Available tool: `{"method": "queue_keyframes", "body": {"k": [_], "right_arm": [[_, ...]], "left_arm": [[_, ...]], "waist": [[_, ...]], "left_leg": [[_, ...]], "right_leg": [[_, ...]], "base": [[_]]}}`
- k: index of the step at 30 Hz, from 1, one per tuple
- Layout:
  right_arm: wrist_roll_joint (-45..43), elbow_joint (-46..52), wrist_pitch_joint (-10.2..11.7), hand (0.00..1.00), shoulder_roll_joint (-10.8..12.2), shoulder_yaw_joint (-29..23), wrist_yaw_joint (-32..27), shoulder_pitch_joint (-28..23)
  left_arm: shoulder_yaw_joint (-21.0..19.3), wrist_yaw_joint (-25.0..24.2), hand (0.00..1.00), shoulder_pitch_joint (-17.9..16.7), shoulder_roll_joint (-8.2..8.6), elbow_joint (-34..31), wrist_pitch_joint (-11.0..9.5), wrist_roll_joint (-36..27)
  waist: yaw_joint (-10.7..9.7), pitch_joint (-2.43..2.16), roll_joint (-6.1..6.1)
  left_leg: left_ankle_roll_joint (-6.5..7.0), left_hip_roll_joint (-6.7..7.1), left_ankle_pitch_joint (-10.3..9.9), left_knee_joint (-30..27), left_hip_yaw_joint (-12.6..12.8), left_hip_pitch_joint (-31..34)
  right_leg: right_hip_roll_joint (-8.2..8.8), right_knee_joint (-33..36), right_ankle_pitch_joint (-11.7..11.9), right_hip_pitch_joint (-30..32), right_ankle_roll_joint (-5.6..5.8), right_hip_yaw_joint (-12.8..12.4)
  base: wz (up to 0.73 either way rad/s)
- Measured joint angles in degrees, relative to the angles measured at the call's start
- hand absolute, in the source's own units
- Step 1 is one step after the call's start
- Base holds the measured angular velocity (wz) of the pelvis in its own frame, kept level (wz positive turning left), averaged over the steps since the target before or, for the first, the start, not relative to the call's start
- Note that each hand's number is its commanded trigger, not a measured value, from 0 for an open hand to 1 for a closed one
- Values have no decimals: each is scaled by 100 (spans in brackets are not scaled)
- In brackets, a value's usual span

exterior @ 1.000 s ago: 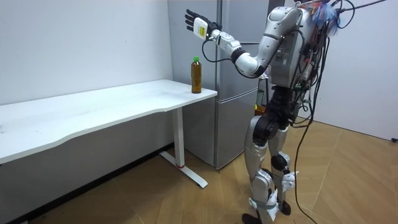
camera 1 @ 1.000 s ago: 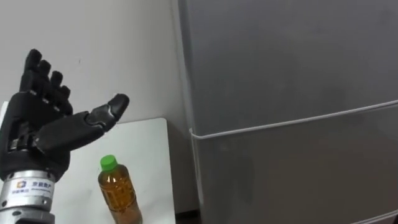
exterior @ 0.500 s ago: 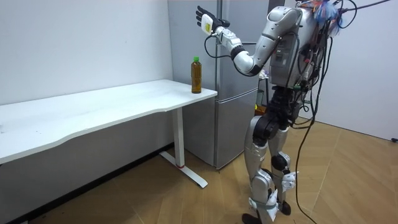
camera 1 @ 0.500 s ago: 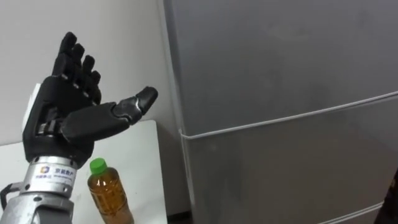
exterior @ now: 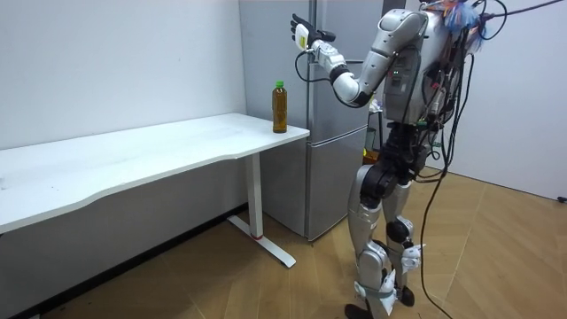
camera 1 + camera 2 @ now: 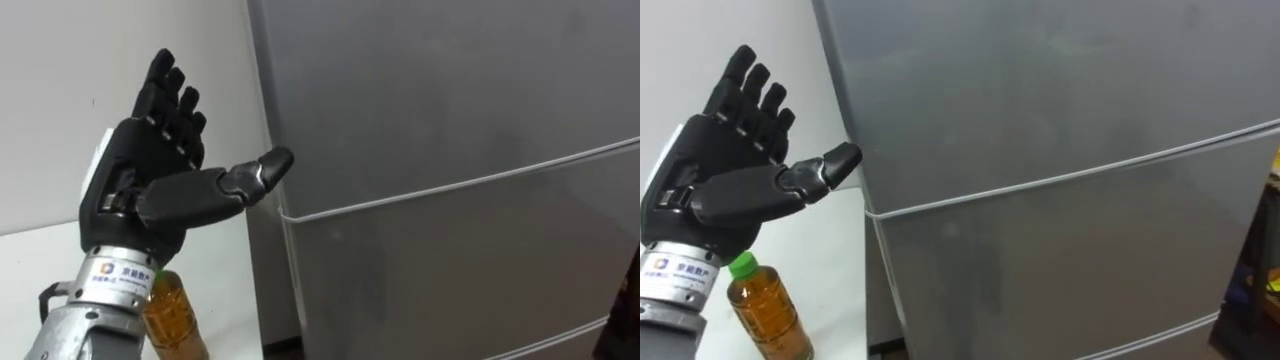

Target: Put the bottle in the upper fridge

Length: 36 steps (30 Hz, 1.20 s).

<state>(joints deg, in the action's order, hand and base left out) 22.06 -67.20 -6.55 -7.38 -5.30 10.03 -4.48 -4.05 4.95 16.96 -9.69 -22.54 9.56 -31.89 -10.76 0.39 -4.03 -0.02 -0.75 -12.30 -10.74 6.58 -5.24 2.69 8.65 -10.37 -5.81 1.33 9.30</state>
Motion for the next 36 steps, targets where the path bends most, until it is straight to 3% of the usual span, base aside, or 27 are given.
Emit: {"method": "queue_keyframes", "body": {"k": [7, 15, 36], "right_arm": [[10, -29, -106, 0, -2, -41, 4, 70], [38, -28, -102, 0, 0, 62, 9, 111], [43, -189, -54, 0, -12, 77, 60, 203]], "left_arm": [[177, -207, 0, 22, -1, 1, 133, -20], [471, -329, 0, 26, 0, 9, 142, -304], [488, -524, 0, 27, -3, 71, 120, -458]], "waist": [[-47, -2, -3], [-181, 24, 7], [-172, 42, 20]], "left_leg": [[0, -1, 0, 3, 28, -2], [0, -7, 0, 14, 40, 10], [0, -13, 0, -4, 81, 75]], "right_leg": [[0, -1, 0, -8, 0, -45], [-2, 11, 4, -22, -3, -42], [0, -4, 3, 7, -2, 18]], "base": [[-1], [0], [0]]}}
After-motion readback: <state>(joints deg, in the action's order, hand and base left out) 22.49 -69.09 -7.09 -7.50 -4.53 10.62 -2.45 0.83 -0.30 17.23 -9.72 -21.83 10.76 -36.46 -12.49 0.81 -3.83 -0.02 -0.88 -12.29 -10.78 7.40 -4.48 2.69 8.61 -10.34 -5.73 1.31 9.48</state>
